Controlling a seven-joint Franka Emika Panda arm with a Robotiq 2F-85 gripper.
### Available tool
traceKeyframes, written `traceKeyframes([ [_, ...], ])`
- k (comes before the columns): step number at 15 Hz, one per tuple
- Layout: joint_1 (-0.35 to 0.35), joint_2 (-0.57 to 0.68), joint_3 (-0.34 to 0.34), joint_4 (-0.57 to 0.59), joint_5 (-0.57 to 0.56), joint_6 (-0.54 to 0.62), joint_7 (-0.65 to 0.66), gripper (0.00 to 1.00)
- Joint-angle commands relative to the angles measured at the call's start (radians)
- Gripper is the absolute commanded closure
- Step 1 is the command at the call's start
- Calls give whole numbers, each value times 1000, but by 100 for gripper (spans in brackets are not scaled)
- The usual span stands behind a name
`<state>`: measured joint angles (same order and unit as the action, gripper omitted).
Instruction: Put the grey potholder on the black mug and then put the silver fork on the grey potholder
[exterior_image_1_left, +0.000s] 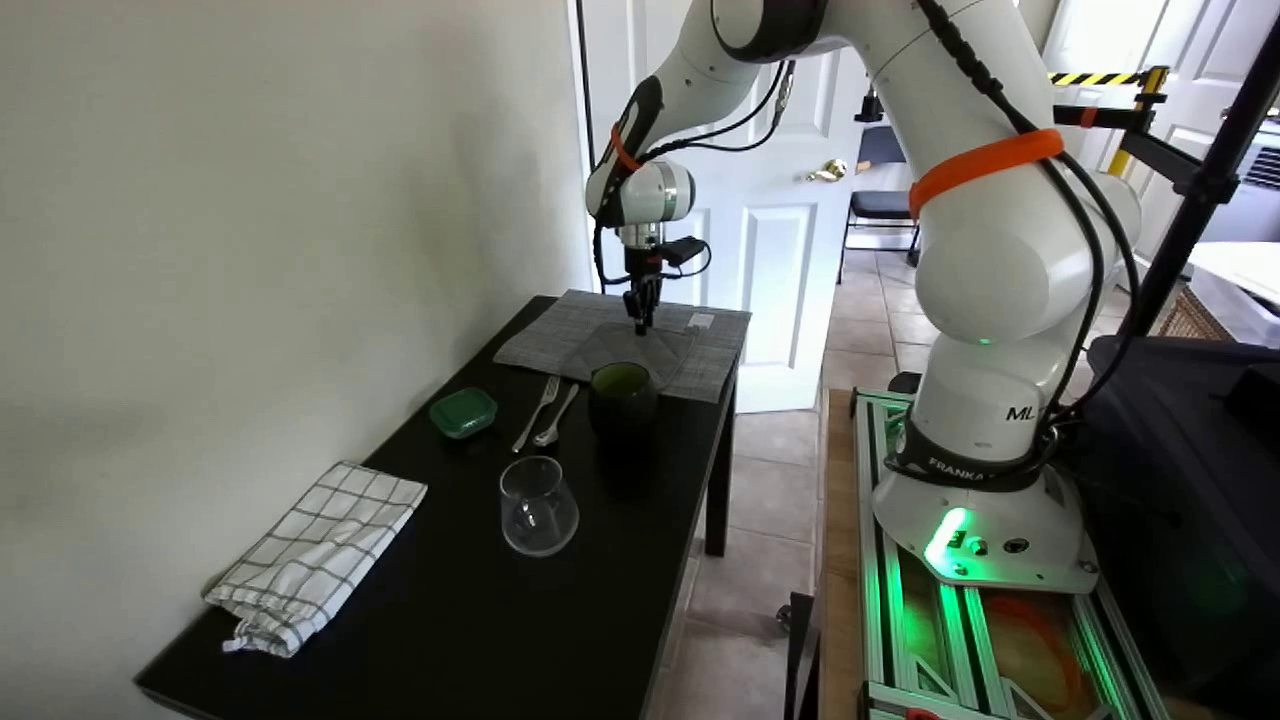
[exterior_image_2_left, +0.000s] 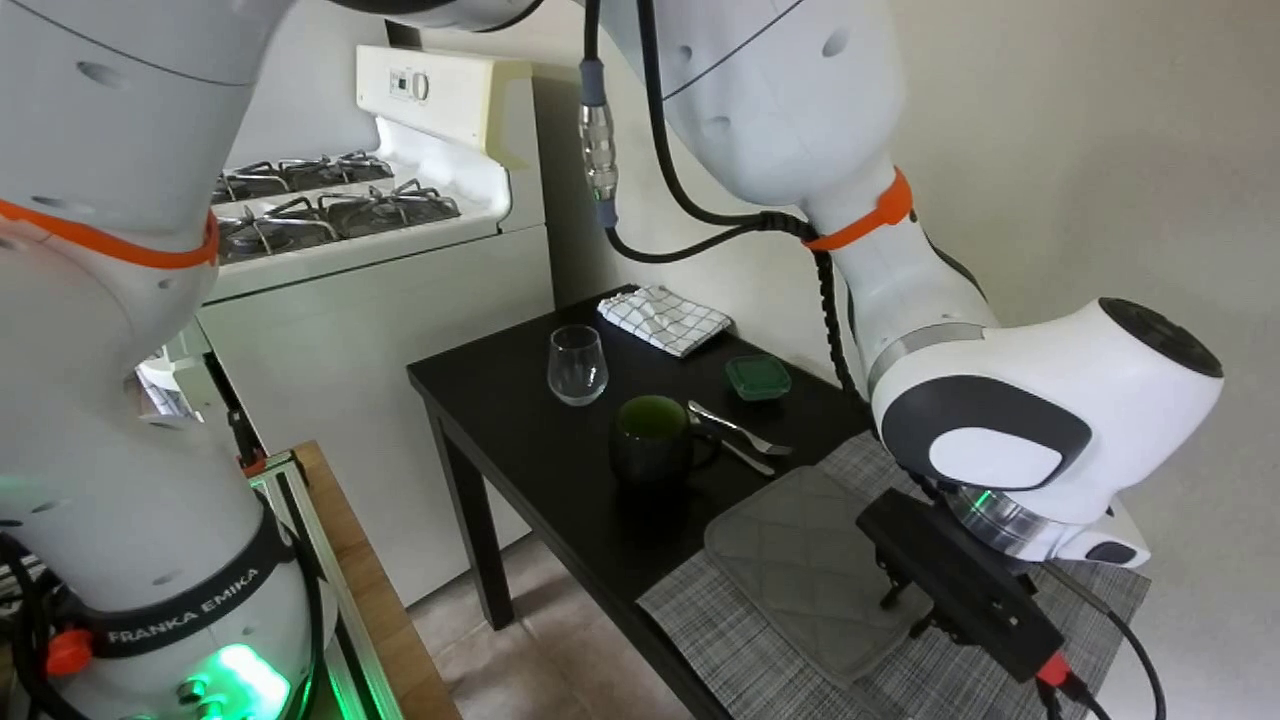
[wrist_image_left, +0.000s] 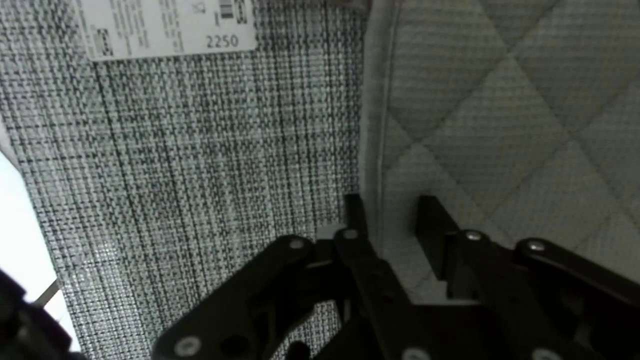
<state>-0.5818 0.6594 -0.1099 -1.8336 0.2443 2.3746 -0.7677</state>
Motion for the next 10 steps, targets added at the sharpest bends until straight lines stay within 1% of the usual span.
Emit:
traceKeyframes([
  [1, -13, 14, 10, 20, -1, -8, 14, 98],
  [2, -11, 11, 11, 19, -2, -10, 15, 100],
  [4, -9, 6, 12, 20, -1, -15, 23, 100],
  [5, -8, 3, 13, 19, 0, -16, 26, 98],
  [7, -6, -6, 16, 19, 2, -22, 31, 98],
  [10, -8, -45, 39, 5, 22, -54, 28, 98],
])
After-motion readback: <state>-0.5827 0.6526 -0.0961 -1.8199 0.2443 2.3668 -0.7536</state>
